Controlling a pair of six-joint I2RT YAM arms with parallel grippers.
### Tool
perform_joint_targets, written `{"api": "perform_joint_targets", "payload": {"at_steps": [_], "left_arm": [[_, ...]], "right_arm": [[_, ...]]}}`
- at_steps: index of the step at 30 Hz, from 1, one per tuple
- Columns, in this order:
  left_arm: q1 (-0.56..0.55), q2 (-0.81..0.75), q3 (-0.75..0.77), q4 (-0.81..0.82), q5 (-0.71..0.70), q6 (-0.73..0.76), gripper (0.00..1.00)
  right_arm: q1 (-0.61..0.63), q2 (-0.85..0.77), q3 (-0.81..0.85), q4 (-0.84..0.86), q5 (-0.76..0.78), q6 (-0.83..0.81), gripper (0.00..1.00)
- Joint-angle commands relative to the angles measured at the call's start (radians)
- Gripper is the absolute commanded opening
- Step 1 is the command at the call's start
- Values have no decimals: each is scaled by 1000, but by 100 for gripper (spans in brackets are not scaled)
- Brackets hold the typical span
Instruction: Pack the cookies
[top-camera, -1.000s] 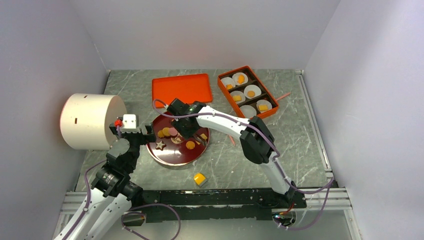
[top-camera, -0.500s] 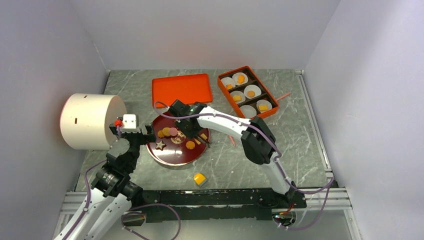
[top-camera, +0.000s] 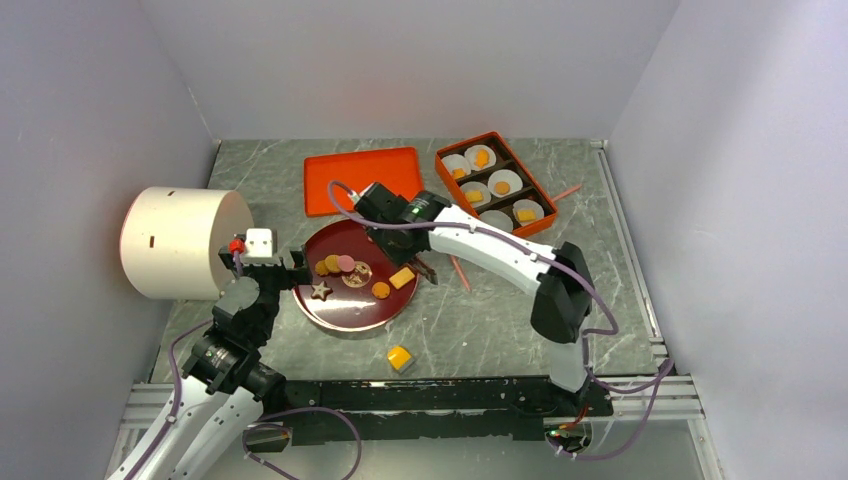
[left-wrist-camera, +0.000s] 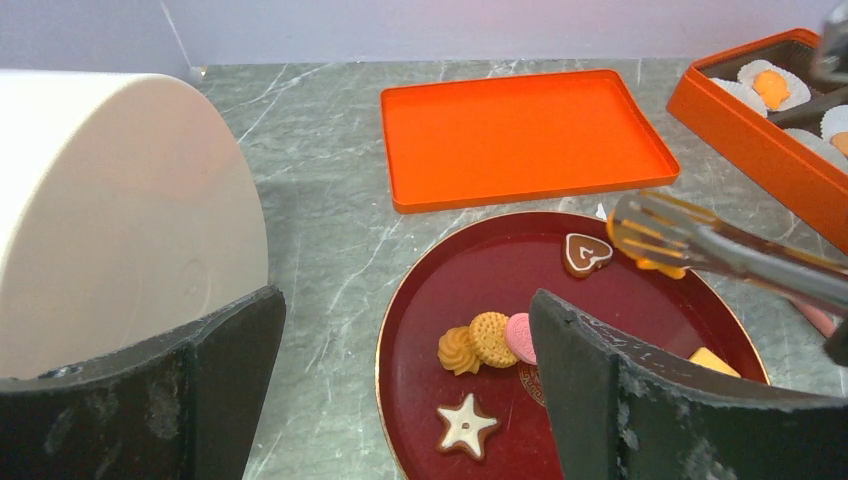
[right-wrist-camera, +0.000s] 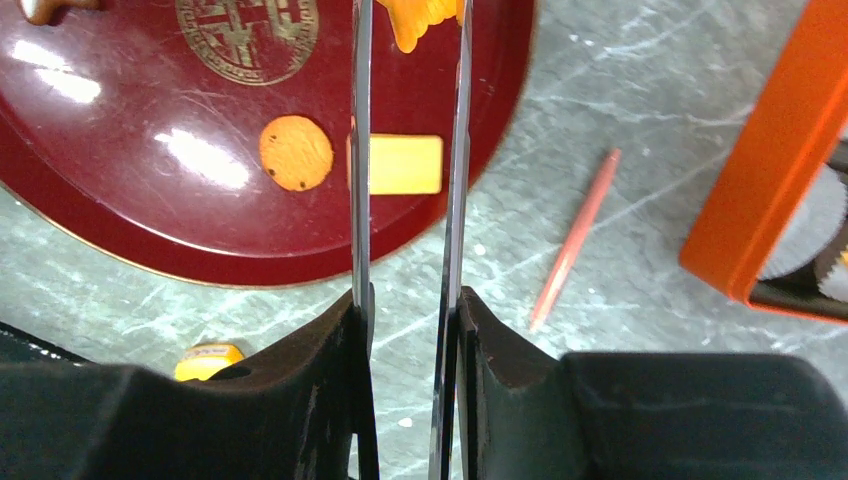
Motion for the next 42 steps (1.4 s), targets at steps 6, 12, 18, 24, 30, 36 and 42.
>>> {"api": "perform_joint_targets", "payload": {"at_steps": [6,12,18,24,30,36,42], "left_arm": [[-2,8,9,25,-2,-12,96],[-3,10,8,28,-3,-13,97],[-4,9,7,28,2,-12,96],[-5,10,8,27,3,-12,96],[-6,9,8,27,2,-12,96],[-7,11,8,27,3,-11,96],[-7,12,8,27,3,-11,96]], "right_arm": [[-67,-183,-116,-62,106,41,33],[-184,-296,-230,-72,123,58,33],[-343,-386,-339,-45,128,55,34],[-471,-414,-404,17,106,18,34],[-534,-390,-438,68,75,-6,34],[-556,-364,-491,131,51,-16,34],[-570,-340,-516,158,36,-21,34]]}}
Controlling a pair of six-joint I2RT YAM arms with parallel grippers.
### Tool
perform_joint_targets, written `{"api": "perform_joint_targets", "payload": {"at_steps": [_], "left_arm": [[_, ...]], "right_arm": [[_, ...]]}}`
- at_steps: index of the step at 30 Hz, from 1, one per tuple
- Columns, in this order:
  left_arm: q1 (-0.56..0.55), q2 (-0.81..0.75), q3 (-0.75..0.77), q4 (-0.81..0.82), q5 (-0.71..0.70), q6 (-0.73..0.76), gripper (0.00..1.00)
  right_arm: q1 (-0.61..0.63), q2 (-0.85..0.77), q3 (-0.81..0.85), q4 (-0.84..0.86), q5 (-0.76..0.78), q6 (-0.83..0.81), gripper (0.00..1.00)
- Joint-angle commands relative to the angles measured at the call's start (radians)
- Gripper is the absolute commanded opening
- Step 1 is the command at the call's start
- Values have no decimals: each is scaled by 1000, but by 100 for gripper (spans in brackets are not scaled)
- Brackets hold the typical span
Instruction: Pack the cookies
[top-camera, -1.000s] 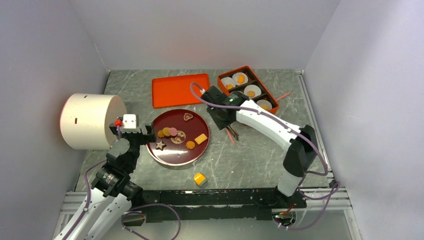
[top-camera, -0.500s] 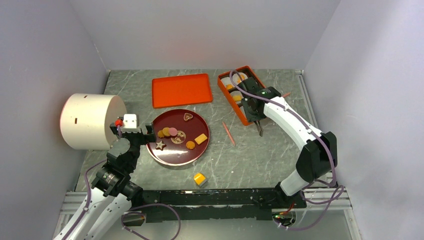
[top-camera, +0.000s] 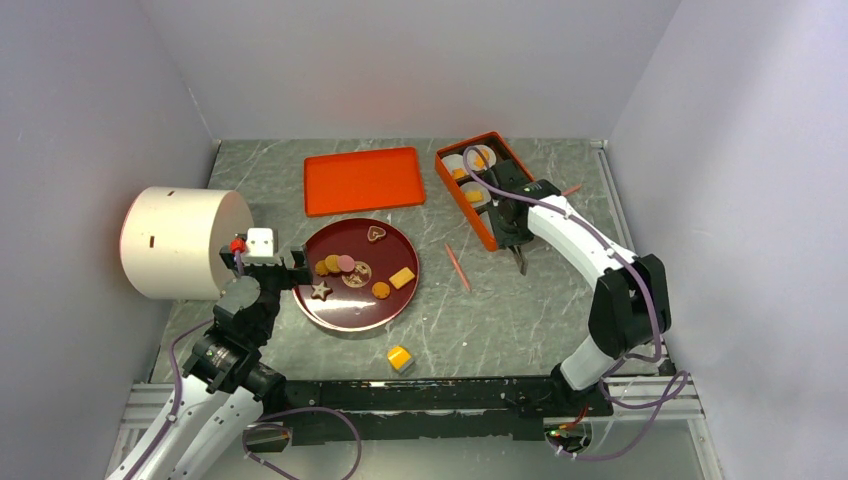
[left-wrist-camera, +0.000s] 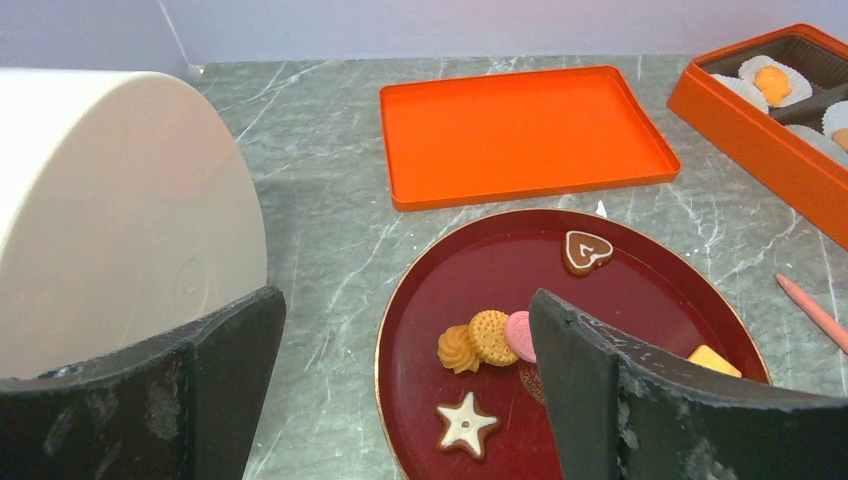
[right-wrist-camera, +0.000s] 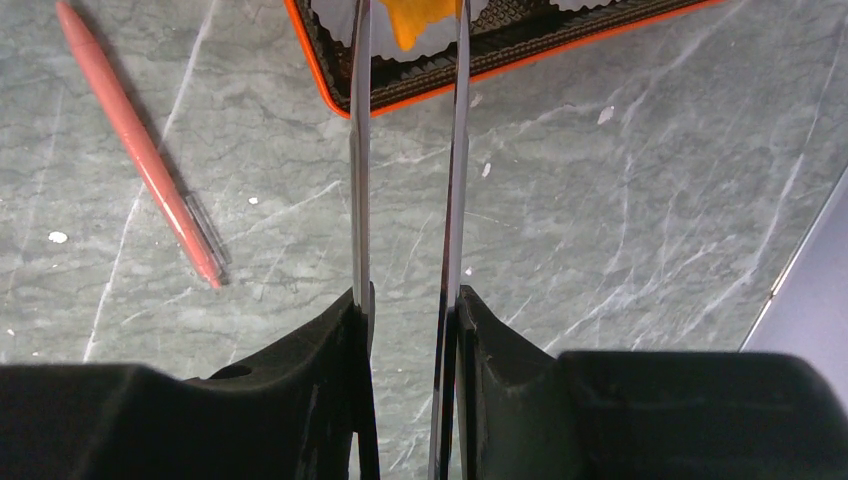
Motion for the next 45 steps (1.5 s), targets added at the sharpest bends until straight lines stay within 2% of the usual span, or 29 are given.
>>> {"api": "perform_joint_targets", "payload": {"at_steps": [1,12,25,39,45], "left_arm": [[-4,4,8,27,4,-11,97],[-4,3,8,28,4,-11,96],[-4,4,7,29,7,-10,96],[-4,21,8,29,12,-11,96],[-4,33,9,27,11,-11,96]], "right_arm": [[-16,12,-11,72,-9,-15,35],[-23,44,-40,92,-14,-18,40],[-25,26,-11,78,-19,-13,52],[-1,-170,-30,85,-53,-4,50],[109,-248,-122,171,-42,30,49]]}}
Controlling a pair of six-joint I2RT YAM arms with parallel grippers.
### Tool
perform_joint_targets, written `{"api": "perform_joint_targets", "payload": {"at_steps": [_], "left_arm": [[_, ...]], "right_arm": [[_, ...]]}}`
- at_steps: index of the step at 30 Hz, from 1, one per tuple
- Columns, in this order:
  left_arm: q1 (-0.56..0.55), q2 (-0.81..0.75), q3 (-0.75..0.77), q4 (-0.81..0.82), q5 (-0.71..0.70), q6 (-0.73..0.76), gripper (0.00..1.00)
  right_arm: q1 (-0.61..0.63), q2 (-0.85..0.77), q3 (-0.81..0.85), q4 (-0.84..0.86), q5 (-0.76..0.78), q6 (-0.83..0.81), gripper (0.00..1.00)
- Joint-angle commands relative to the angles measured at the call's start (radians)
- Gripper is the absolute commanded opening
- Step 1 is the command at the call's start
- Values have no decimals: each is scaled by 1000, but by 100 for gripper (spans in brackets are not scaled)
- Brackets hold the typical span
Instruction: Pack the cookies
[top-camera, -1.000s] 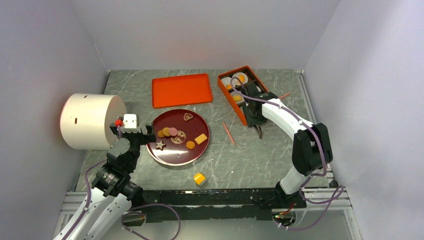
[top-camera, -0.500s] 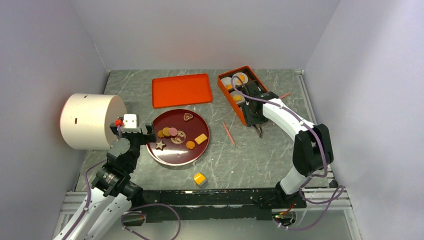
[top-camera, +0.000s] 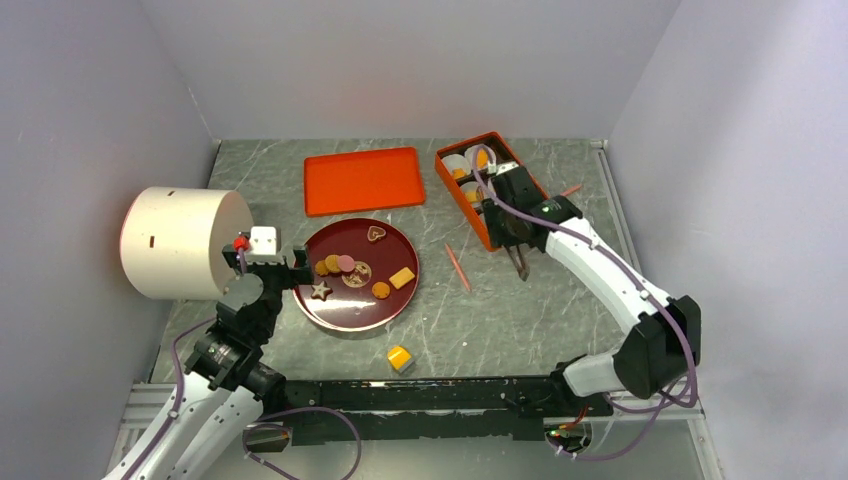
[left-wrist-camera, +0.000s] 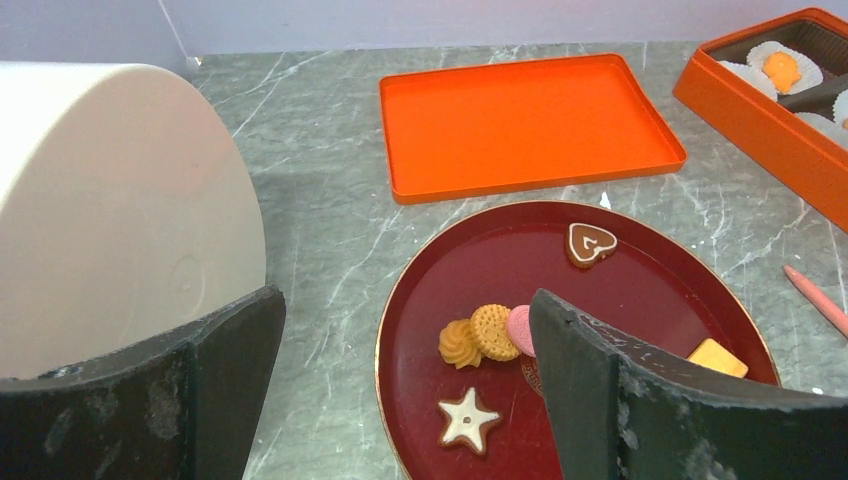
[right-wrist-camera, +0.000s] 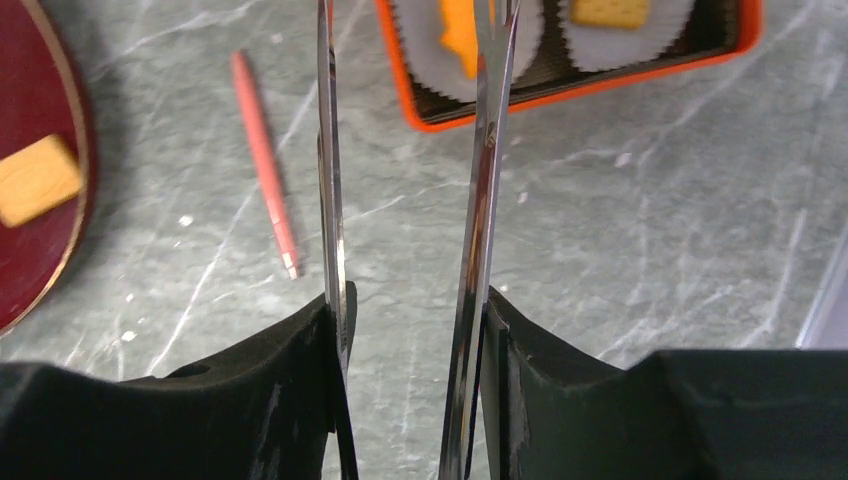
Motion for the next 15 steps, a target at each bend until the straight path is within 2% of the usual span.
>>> {"api": "perform_joint_targets", "payload": {"at_steps": [1,9,15], "left_arm": [[-4,14,9,27,10,-12,96],[-4,23,9,24,5,-11,96],[-4,28,10,24,4,-11,97]], "right_arm": [[99,-64,-77,100,-1,42,49],[317,-165,-272,326,8,30,50],[369,-164,-379,408,-12,54,50]]}}
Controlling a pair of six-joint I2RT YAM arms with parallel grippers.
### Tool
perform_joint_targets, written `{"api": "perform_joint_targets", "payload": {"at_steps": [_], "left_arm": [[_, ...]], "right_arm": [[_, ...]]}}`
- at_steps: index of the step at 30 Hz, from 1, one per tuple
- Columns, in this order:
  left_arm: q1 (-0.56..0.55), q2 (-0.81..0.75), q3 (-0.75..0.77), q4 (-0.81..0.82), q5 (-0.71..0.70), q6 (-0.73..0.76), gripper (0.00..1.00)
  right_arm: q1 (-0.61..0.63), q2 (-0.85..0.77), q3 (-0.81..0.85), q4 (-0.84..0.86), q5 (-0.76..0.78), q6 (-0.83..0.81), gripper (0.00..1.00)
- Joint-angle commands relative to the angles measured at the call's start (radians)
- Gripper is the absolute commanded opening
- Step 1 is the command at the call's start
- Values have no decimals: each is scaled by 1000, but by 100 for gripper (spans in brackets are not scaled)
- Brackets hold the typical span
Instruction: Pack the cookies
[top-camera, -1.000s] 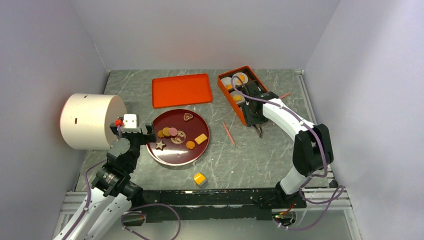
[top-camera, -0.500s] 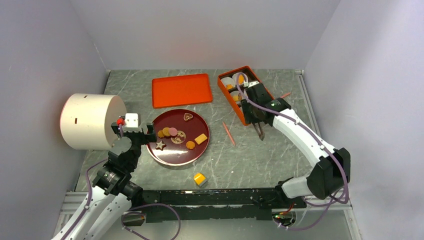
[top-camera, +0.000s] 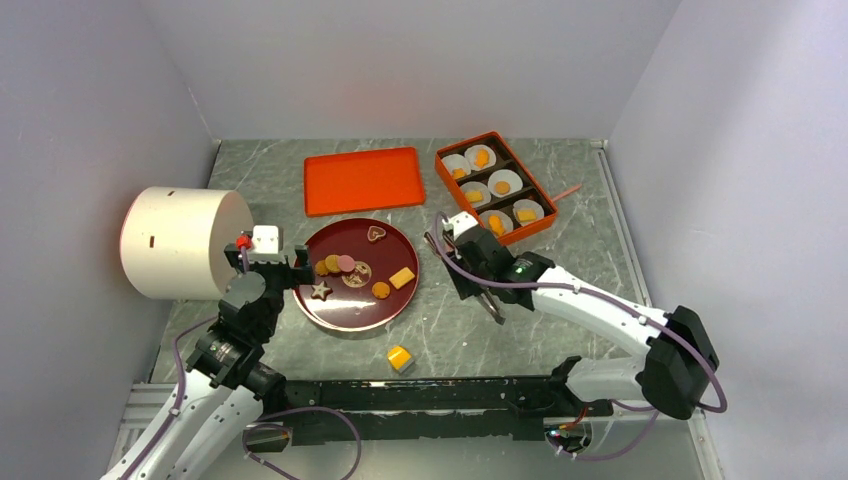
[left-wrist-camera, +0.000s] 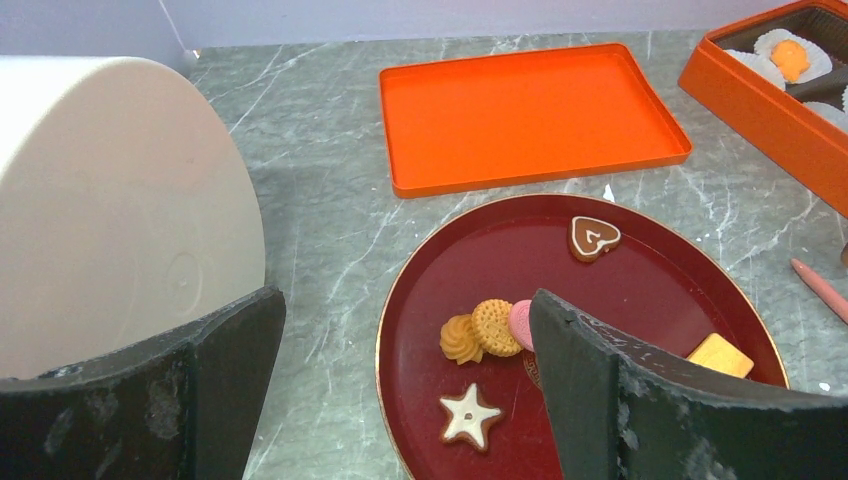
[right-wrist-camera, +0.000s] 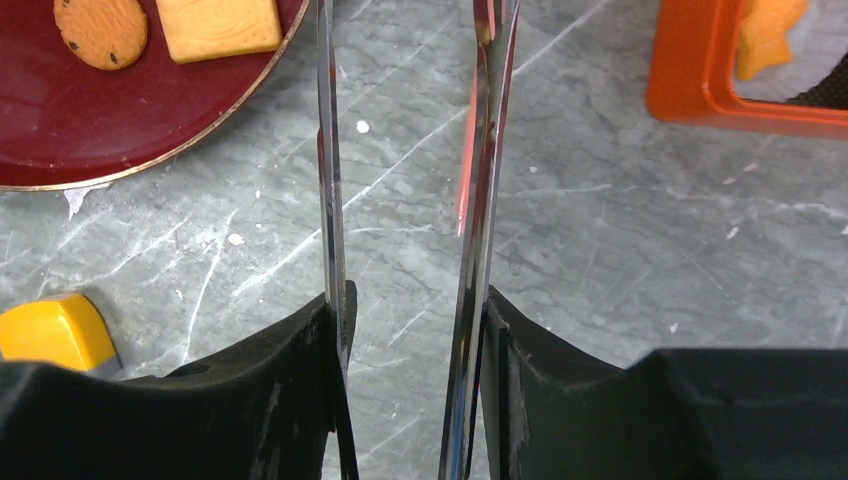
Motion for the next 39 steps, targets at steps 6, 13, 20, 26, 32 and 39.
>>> {"api": "perform_joint_targets", "payload": {"at_steps": [6,13,20,26,32,39], "left_arm": [[-4,12,11,23,1,-10,96],[-4,10,11,23,-1,-10,96],[-4,5,11,25,-2,-9,96],[-4,2,9,26,-3,-9,97],[-4,0,9,26,-2,-9,96],[-4,-1,9,26,-4,-9,96]], "right_arm": [[57,92,-75,198,27,116,50],[112,215,-59,211,158,253,50],[156,290,-57,228,155,314,52],[190,373,-33,187,192,389,55],[211,409,-19,151,226,429,60],[214,404,-10,106,237,456,68]]}}
